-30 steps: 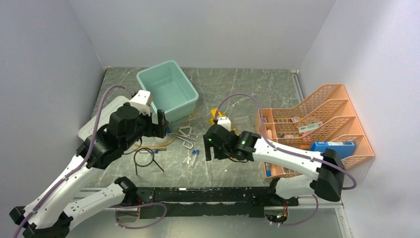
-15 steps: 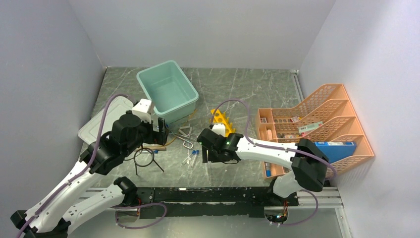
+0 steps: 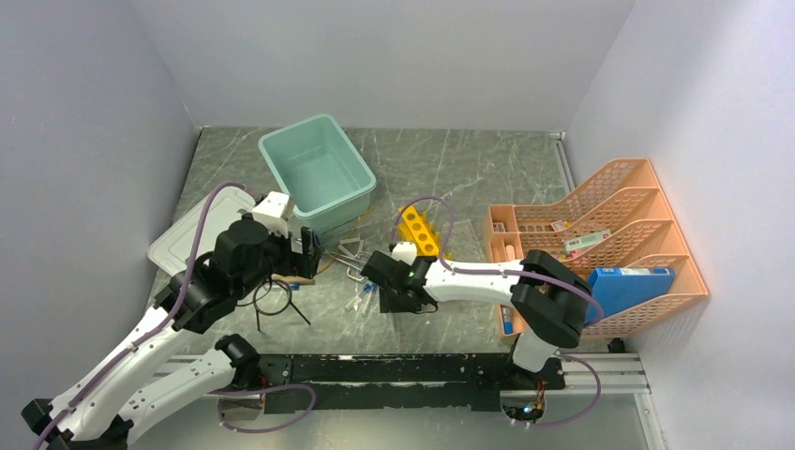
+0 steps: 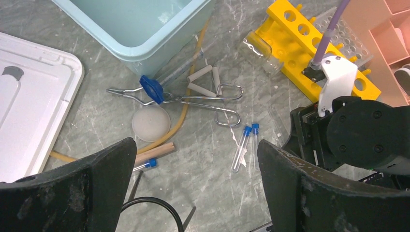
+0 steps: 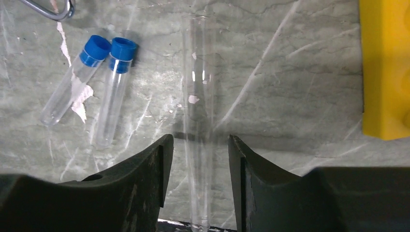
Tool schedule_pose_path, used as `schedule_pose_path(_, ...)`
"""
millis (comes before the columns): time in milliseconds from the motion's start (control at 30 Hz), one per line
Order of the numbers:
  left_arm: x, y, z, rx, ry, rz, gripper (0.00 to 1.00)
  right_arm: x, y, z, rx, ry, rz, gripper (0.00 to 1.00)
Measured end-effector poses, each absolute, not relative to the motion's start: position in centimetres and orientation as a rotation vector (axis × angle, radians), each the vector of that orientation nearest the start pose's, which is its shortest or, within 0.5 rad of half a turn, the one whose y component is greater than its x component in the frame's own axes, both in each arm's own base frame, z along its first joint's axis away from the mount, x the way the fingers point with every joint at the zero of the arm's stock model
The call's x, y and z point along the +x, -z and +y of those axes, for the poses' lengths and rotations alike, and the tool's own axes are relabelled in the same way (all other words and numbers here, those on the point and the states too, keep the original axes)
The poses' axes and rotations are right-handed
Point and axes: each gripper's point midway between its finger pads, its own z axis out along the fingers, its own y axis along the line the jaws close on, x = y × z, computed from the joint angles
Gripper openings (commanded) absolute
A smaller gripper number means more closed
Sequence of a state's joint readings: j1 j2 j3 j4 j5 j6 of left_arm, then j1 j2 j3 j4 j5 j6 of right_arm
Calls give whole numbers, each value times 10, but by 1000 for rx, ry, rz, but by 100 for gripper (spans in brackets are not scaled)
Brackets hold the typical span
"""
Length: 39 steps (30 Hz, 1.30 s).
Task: Organize the chemistry lab equipment
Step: Pick up the test tube at the center of the board.
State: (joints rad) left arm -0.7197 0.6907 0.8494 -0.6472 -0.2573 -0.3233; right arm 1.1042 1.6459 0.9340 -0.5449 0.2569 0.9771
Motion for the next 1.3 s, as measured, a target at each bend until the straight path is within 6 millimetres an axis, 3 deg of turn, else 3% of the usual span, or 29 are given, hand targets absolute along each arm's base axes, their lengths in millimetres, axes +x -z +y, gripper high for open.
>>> schedule_pose_path(433,207,-228,-140,245,391,2045,100,157,-14,289,-98,-170,2741,33)
schedule_pose_path(833,207,-227,-140,247,393,2046,100,157,-14,285,-93,-116,2728,5)
schedule_pose_path(1000,207,-224,-142,254,394,2057,100,158,-16,283,-90,-103,2726,0)
schedule_pose_path(1133,208,-220,-145,262,396,2077,100,160,-30,287,-87,-138,2706,0)
schedule_pose_path(1300,207,-216,-151,278,419,2101,100,171,-74,302,-71,-274,2620,0)
